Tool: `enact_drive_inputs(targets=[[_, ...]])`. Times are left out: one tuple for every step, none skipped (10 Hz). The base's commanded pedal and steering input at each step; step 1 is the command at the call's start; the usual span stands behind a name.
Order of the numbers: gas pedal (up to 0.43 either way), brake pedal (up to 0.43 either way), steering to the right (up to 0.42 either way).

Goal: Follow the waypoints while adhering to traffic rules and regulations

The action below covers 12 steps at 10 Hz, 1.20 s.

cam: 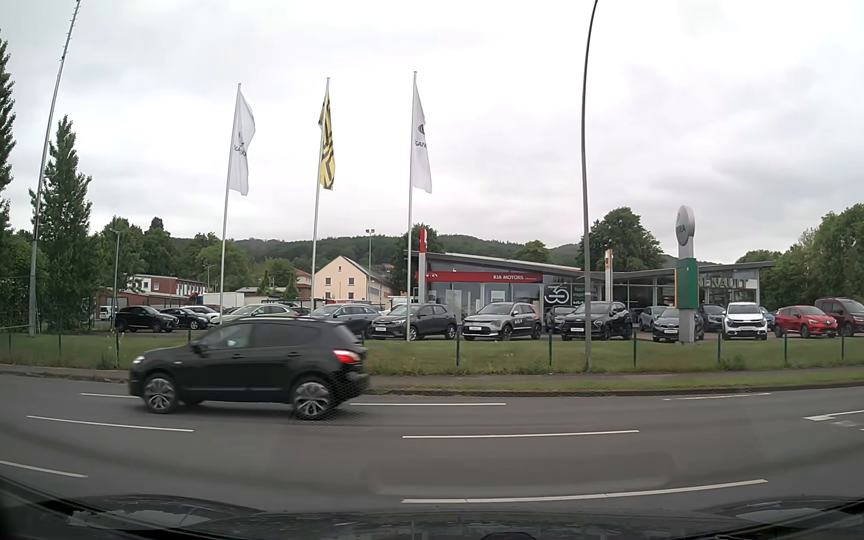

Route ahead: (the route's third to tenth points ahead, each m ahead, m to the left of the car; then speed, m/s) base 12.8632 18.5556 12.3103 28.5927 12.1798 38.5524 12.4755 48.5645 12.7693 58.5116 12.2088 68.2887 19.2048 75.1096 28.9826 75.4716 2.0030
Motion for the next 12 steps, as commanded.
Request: enact_drive_inputs(targets=[[0.319,0.000,-0.342],[0.319,0.000,-0.355],[0.331,0.000,-0.365],[0.331,0.000,-0.379],[0.331,0.000,-0.393],[0.331,0.000,-0.406],[0.331,0.000,-0.418],[0.331,0.000,-0.425],[0.331,0.000,-0.427],[0.331,0.000,-0.426],[0.331,0.000,-0.426],[0.331,0.000,-0.426]])
